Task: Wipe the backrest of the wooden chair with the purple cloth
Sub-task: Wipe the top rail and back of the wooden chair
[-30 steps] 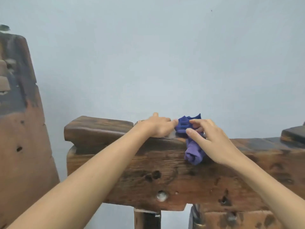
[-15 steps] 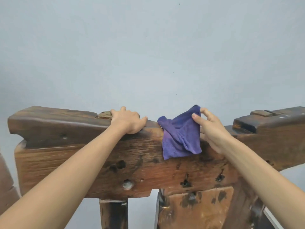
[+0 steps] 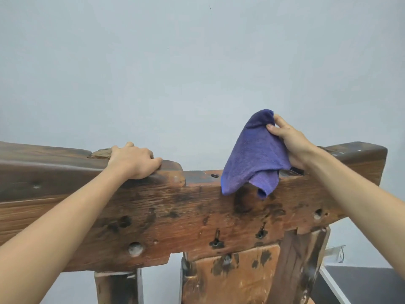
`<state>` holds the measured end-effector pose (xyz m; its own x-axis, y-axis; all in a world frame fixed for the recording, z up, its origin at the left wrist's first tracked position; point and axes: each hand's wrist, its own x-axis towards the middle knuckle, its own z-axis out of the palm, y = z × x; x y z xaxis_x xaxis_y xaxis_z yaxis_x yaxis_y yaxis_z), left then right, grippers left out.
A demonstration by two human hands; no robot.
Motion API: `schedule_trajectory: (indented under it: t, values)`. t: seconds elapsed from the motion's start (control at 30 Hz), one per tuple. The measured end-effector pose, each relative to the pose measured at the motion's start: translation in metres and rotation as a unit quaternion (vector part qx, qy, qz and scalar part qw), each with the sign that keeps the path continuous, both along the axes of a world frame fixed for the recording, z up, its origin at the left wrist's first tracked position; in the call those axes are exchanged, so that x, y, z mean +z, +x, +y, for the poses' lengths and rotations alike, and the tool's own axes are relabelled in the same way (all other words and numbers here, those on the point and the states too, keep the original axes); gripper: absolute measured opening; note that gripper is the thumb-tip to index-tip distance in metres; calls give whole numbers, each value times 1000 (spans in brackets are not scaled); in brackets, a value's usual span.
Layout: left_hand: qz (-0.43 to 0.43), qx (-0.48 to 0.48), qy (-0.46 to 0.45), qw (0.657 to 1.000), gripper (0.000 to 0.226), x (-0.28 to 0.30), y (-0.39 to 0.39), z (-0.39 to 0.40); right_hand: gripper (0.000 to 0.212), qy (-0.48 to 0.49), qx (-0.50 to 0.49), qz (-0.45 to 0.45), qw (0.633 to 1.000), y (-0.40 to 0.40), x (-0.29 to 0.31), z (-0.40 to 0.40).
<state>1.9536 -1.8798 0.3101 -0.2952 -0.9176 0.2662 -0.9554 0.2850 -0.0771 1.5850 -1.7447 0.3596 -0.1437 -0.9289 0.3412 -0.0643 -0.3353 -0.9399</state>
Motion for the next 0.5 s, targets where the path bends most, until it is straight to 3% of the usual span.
schedule_trajectory:
  t: [0.03,0.07,0.1,0.17,0.2,0.27,0.33,0.4,0.47,0.5]
  values:
    - [3,1,-2,1000,50,0,0,-1,29,26,-38,29,999,-14,-8,-7]
    - [5,2,-4,1000,50,-1,1,-2,31,63,-102,116,986,-28,-15,-12]
    - [6,1,-6,1000,50,-1,0,-2,36,111,-174,267,941,-41,-24,-16]
    - [5,3,-9,1000,50,-2,2,-4,50,196,-307,538,760,-59,-43,-22]
    - [1,4,-11,1000,50,-2,1,-6,51,185,-364,583,702,-62,-52,-23]
    - [3,7,-15,1000,47,-2,2,-9,43,73,-391,594,699,-57,-63,-29]
    - [14,14,-14,1000,44,-4,2,-10,28,-4,-298,587,752,-45,-68,-36]
    - [17,19,-12,1000,43,-3,3,-9,38,66,-179,562,805,-32,-71,-41]
    - [10,24,-8,1000,45,-2,2,-5,49,152,-164,580,783,-20,-84,-39]
    - [7,28,-5,1000,46,-2,1,-2,50,143,-197,594,767,-14,-91,-38]
